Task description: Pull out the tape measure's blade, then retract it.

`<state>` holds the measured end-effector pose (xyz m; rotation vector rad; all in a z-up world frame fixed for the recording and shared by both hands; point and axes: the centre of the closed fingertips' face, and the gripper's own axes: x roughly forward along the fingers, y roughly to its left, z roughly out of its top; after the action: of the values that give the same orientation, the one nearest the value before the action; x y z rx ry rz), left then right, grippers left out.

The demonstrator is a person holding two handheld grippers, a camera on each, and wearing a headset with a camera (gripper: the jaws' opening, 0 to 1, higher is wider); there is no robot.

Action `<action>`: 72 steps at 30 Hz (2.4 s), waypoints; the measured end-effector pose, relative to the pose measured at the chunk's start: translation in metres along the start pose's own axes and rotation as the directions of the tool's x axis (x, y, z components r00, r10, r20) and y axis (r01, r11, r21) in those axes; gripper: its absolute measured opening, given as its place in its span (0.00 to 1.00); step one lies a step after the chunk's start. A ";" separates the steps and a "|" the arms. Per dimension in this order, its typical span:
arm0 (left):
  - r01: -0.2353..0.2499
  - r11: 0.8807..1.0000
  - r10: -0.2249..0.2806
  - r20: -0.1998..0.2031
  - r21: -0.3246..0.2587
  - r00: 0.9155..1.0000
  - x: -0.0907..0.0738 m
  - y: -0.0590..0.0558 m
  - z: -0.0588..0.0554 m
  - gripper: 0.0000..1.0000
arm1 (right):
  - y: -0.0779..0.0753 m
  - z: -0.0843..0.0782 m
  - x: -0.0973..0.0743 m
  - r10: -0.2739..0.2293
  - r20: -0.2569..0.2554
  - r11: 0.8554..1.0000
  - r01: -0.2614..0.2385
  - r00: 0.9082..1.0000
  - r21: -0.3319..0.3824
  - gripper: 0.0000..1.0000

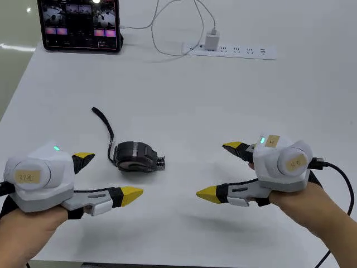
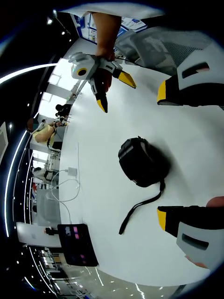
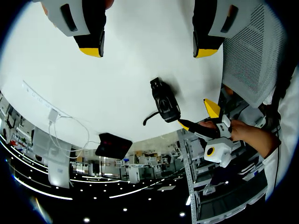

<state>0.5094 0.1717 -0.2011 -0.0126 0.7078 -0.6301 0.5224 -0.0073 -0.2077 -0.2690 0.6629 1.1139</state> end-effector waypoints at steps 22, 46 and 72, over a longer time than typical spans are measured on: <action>0.022 0.998 -0.024 0.030 0.066 0.999 -0.018 -0.001 -0.001 0.88 | 0.005 -0.016 -0.026 -0.052 0.023 0.998 0.051 0.998 0.020 0.79; 0.023 0.995 -0.026 0.027 0.101 0.999 -0.028 -0.002 -0.014 0.89 | 0.001 -0.042 -0.052 -0.125 0.027 0.991 0.123 0.992 0.055 0.84; 0.032 0.995 -0.034 0.022 0.095 0.999 -0.033 -0.007 -0.022 0.89 | 0.003 -0.057 -0.069 -0.162 0.014 0.984 0.161 0.987 0.072 0.86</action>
<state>0.4728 0.1888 -0.1966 0.0562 0.6556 -0.6937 0.4803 -0.0858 -0.2095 -0.2459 0.6498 0.9349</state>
